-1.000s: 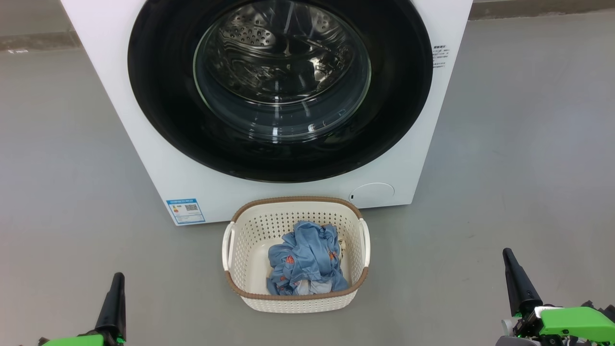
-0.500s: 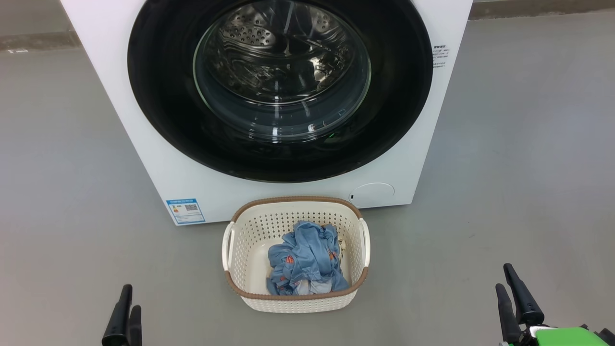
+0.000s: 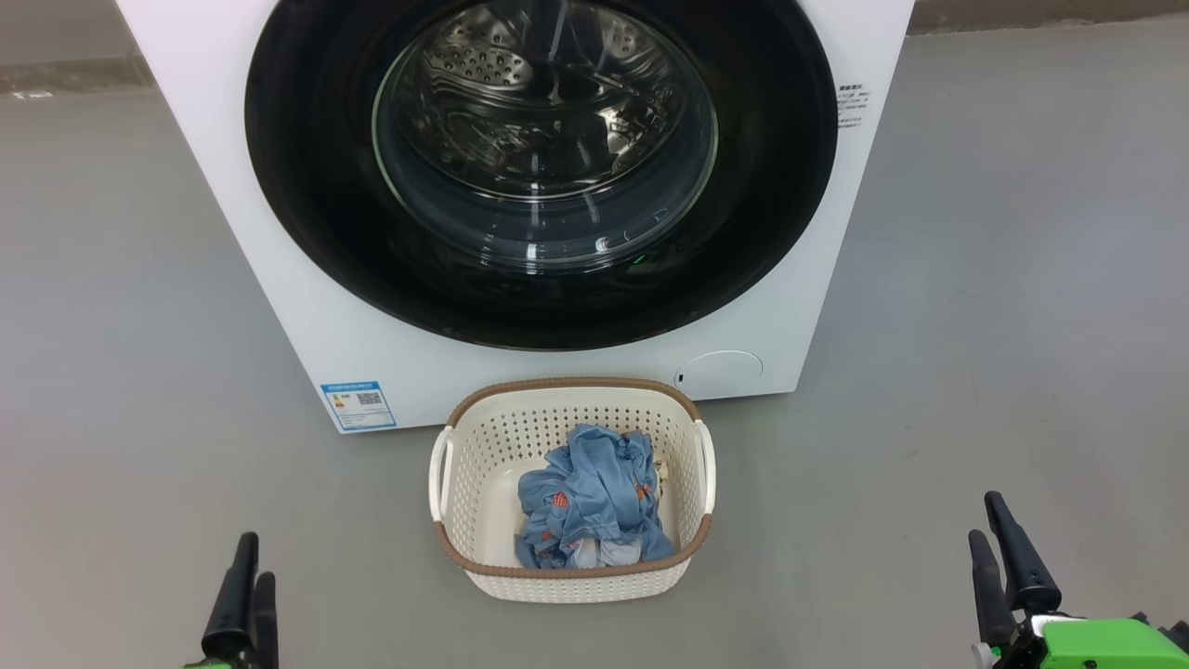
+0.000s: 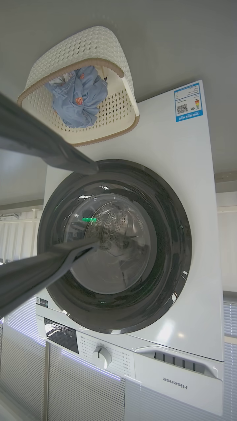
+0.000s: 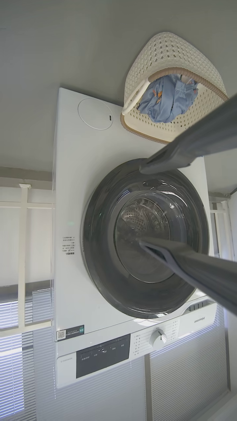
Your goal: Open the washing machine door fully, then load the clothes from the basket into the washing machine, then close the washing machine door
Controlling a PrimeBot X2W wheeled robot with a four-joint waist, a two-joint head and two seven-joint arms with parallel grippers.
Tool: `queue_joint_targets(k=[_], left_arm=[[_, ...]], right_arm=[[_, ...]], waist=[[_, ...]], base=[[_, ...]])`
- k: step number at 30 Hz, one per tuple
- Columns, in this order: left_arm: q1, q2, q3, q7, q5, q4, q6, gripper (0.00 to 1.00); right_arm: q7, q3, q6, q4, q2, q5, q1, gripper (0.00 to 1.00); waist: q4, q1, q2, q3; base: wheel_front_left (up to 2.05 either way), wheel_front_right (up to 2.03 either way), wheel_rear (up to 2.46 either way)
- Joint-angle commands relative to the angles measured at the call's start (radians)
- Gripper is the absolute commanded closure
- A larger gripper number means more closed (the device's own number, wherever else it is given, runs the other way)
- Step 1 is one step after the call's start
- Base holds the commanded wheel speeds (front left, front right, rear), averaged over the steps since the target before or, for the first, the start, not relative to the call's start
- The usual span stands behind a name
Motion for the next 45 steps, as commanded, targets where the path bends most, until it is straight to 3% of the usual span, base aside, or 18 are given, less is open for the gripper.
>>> queue_joint_targets(k=[1,9,16,27,45], left_arm=[[-0.047,0.016,0.003,-0.01,0.01,-0.035,-0.002,0.0],[-0.06,0.026,-0.015,-0.036,0.029,-0.047,-0.003,0.0],[-0.073,0.053,-0.05,-0.074,0.108,-0.045,-0.004,0.0],[-0.087,0.047,-0.037,-0.106,0.312,-0.041,-0.005,0.0],[-0.098,0.034,-0.028,-0.159,0.688,-0.042,-0.006,0.0]], right_arm=[[-0.007,0.004,0.0,-0.03,-0.017,-0.012,-0.042,0.0],[-0.033,0.016,0.0,-0.036,-0.032,-0.037,-0.051,0.0],[-0.076,0.052,0.0,-0.027,-0.062,-0.105,-0.061,0.0],[-0.113,0.082,0.0,0.001,-0.09,-0.265,-0.087,0.0],[-0.166,0.061,-0.001,0.013,-0.088,-0.651,-0.099,0.0]], waist=[[0.0,-0.0001,0.0,0.0],[0.001,-0.0001,0.0,0.002],[0.002,-0.0001,0.0,0.003],[0.004,-0.0001,0.0,0.007],[0.005,-0.0001,0.0,0.006]], base=[[0.0,0.0,0.0],[0.0,0.0,0.0],[0.0,0.0,0.0],[0.0,0.0,0.0],[0.0,0.0,0.0]])
